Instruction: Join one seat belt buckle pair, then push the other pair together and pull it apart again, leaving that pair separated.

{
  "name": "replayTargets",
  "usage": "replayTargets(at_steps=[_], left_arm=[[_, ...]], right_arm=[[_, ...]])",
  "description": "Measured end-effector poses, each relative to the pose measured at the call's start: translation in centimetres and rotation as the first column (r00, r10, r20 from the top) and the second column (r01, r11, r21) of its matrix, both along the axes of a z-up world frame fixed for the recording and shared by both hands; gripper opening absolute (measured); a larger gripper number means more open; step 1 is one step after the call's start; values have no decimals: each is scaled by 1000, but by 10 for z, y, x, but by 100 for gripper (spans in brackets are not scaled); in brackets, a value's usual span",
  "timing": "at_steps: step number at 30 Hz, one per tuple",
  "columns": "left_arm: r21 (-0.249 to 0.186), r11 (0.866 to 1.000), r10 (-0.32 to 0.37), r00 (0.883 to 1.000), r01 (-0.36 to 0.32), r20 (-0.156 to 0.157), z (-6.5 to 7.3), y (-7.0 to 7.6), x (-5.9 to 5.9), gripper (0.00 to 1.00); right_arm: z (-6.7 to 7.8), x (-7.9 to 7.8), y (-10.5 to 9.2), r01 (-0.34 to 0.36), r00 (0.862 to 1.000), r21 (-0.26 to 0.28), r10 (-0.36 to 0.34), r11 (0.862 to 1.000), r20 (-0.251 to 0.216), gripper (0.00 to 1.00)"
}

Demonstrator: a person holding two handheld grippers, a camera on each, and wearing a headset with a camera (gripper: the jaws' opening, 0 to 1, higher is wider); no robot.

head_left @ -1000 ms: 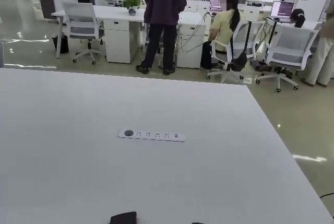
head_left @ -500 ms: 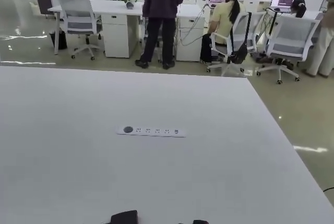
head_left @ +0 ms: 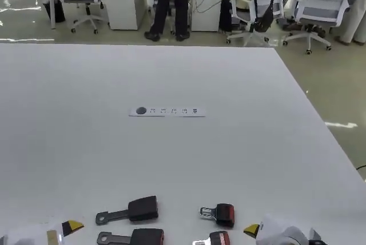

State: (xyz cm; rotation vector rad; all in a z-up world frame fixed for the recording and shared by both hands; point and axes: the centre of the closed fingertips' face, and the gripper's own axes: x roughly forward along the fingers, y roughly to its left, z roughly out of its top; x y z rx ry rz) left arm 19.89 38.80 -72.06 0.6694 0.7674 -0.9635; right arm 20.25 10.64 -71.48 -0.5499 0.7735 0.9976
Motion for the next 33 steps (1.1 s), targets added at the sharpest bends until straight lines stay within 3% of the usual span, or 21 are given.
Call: replayTargets(at_steps=[7,13,14,17,24,29,33], left_arm=[[-21,996,-89,996,88,-26,-9,-33,14,61],[-20,983,-181,982,180,-46,-21,-62,25,59],[-19,979,-202,977,201,-67,-24,-66,25,58],[-5,968,-249,965,249,-79,-30,-73,28,54],[-23,959,-283,955,282,-88,-30,-87,40,51],[-16,938,-346,933,346,-102,-34,-95,36,47],[12,923,-381,916,386,-125,-44,-95,33,47]], right_arm=[[-14,7,11,-101,995,-46,100,994,-10,45],[-27,15,18,-153,988,-81,152,985,-28,43],[-29,16,20,-163,986,-91,161,982,-31,43],[-36,18,22,-192,981,-114,189,975,-38,42],[-45,26,21,-235,972,-156,228,959,-61,41],[-50,25,19,-264,964,-172,252,949,-84,39],[-52,22,21,-305,952,-203,290,930,-103,37]])
